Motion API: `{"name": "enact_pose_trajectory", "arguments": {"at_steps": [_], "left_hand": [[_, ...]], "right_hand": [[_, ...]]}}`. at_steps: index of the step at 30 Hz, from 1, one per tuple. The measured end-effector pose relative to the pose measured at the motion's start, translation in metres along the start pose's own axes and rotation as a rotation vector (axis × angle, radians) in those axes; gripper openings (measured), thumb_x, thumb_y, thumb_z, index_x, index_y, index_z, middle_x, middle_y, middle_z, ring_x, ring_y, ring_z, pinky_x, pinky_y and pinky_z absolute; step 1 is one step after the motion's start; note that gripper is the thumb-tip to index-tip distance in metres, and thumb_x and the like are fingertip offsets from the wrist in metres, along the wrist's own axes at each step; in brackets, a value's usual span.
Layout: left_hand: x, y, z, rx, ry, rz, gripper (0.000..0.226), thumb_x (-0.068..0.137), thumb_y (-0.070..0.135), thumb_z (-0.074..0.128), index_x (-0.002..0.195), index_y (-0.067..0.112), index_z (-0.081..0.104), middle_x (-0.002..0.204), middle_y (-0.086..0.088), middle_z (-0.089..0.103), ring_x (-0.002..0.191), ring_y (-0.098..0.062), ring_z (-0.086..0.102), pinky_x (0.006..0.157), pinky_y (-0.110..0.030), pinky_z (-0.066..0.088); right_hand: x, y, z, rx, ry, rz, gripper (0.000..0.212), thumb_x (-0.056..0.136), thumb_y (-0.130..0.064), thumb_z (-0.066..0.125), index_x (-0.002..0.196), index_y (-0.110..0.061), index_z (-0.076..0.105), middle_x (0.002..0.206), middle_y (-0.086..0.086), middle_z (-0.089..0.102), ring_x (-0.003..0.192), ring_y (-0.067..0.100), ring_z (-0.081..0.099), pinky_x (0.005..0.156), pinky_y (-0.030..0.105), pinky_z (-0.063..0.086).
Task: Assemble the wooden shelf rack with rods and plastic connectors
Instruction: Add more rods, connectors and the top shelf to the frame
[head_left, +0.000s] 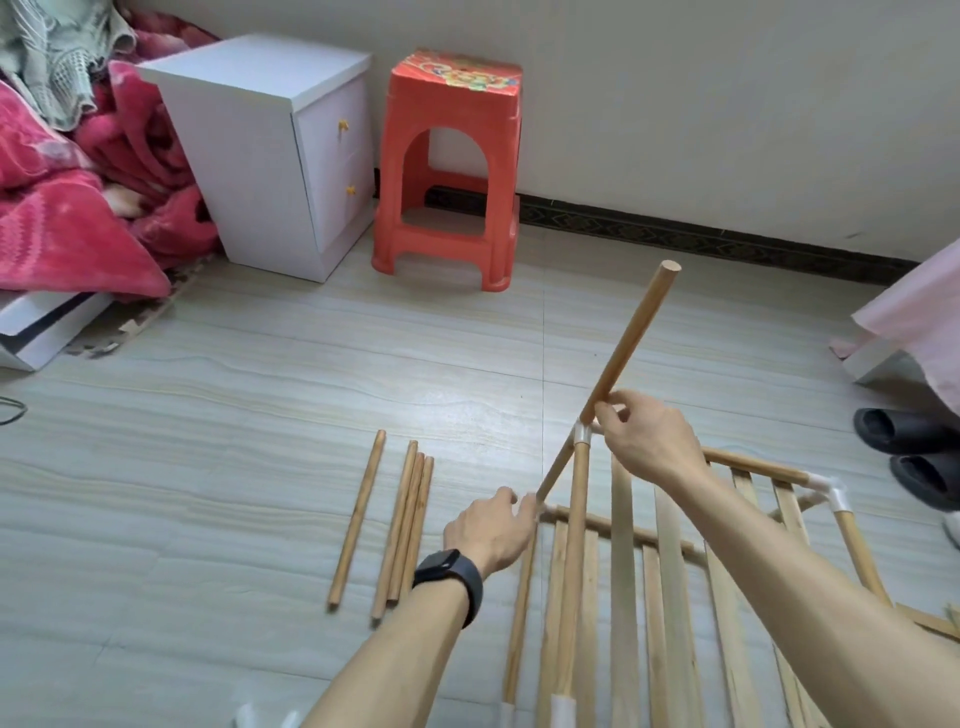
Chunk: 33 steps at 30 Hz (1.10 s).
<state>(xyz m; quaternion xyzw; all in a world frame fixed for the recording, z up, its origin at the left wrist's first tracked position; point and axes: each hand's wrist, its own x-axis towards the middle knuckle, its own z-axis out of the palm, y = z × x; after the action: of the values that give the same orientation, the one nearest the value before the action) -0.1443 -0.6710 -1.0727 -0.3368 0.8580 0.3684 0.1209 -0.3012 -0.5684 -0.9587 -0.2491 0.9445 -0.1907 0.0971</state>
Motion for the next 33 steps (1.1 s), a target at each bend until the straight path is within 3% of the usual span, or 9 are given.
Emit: {"name": "enact_pose_trajectory", "arguments": {"at_steps": [3, 7, 11, 21, 24, 28, 31, 33], "left_hand": [[-0.003, -0.050, -0.001, 0.092, -0.017, -0.111, 0.056, 0.102, 0.054, 0.031, 0.144, 0.019, 0.044, 0.136, -0.006, 0.059, 0.120, -0.027, 0.058, 0.096, -0.041, 0.049], [-0.003, -0.098, 0.006, 0.184, -0.009, -0.251, 0.048, 0.099, 0.043, 0.042, 0.140, 0.018, 0.048, 0.141, -0.006, 0.053, 0.127, -0.028, 0.052, 0.096, -0.041, 0.048], [0.007, -0.123, 0.028, 0.265, -0.026, -0.313, 0.045, 0.099, 0.043, 0.046, 0.136, 0.017, 0.049, 0.139, -0.006, 0.051, 0.128, -0.027, 0.050, 0.090, -0.040, 0.046], [0.043, -0.141, 0.068, 0.482, -0.008, -0.431, 0.033, 0.102, 0.027, 0.047, 0.131, 0.012, 0.053, 0.128, -0.004, 0.060, 0.115, -0.023, 0.059, 0.082, -0.032, 0.049], [0.044, -0.140, 0.071, 0.521, -0.064, -0.423, 0.025, 0.098, 0.025, 0.049, 0.119, 0.016, 0.060, 0.109, 0.002, 0.069, 0.098, -0.017, 0.068, 0.073, -0.026, 0.047], [0.040, -0.132, 0.068, 0.628, -0.103, -0.386, 0.021, 0.096, 0.020, 0.049, 0.104, 0.023, 0.068, 0.091, 0.007, 0.062, 0.088, -0.014, 0.068, 0.059, -0.023, 0.035], [0.038, -0.133, 0.065, 0.640, -0.110, -0.364, 0.024, 0.096, 0.017, 0.048, 0.104, 0.023, 0.070, 0.096, 0.006, 0.066, 0.092, -0.015, 0.068, 0.050, -0.025, 0.031], [0.036, -0.135, 0.061, 0.606, -0.096, -0.352, 0.026, 0.097, 0.017, 0.046, 0.106, 0.022, 0.070, 0.106, 0.004, 0.070, 0.097, -0.017, 0.068, 0.060, -0.025, 0.041]], "right_hand": [[-0.028, 0.003, 0.023, -0.023, 0.038, -0.101, 0.035, 0.099, -0.044, 0.050, 0.124, -0.026, 0.067, 0.123, 0.000, 0.068, 0.119, 0.025, 0.057, 0.092, 0.040, 0.047], [-0.052, -0.007, 0.063, -0.176, -0.068, -0.301, 0.042, 0.096, -0.051, 0.052, 0.132, -0.032, 0.061, 0.152, -0.002, 0.045, 0.147, 0.020, 0.023, 0.118, 0.040, 0.026], [-0.058, 0.000, 0.085, -0.372, -0.184, -0.350, 0.049, 0.097, -0.055, 0.041, 0.140, -0.037, 0.052, 0.167, -0.005, 0.022, 0.155, 0.015, -0.007, 0.125, 0.041, 0.010], [-0.057, 0.007, 0.090, -0.216, -0.155, -0.322, 0.032, 0.096, -0.044, 0.050, 0.121, -0.031, 0.066, 0.159, -0.011, 0.033, 0.152, 0.005, -0.003, 0.122, 0.034, 0.015], [-0.057, 0.007, 0.090, -0.181, -0.155, -0.328, 0.031, 0.096, -0.042, 0.051, 0.119, -0.030, 0.068, 0.157, -0.012, 0.035, 0.151, 0.004, -0.002, 0.120, 0.030, 0.015], [-0.057, 0.009, 0.091, -0.167, -0.148, -0.335, 0.030, 0.095, -0.042, 0.052, 0.117, -0.030, 0.069, 0.154, -0.012, 0.038, 0.151, 0.004, 0.000, 0.119, 0.031, 0.018], [-0.058, 0.010, 0.092, -0.165, -0.137, -0.335, 0.030, 0.095, -0.042, 0.051, 0.115, -0.030, 0.069, 0.152, -0.012, 0.040, 0.150, 0.004, 0.000, 0.119, 0.030, 0.018], [-0.057, 0.010, 0.093, -0.170, -0.134, -0.332, 0.032, 0.094, -0.042, 0.049, 0.114, -0.030, 0.070, 0.151, -0.012, 0.041, 0.150, 0.004, 0.001, 0.120, 0.032, 0.020]]}}
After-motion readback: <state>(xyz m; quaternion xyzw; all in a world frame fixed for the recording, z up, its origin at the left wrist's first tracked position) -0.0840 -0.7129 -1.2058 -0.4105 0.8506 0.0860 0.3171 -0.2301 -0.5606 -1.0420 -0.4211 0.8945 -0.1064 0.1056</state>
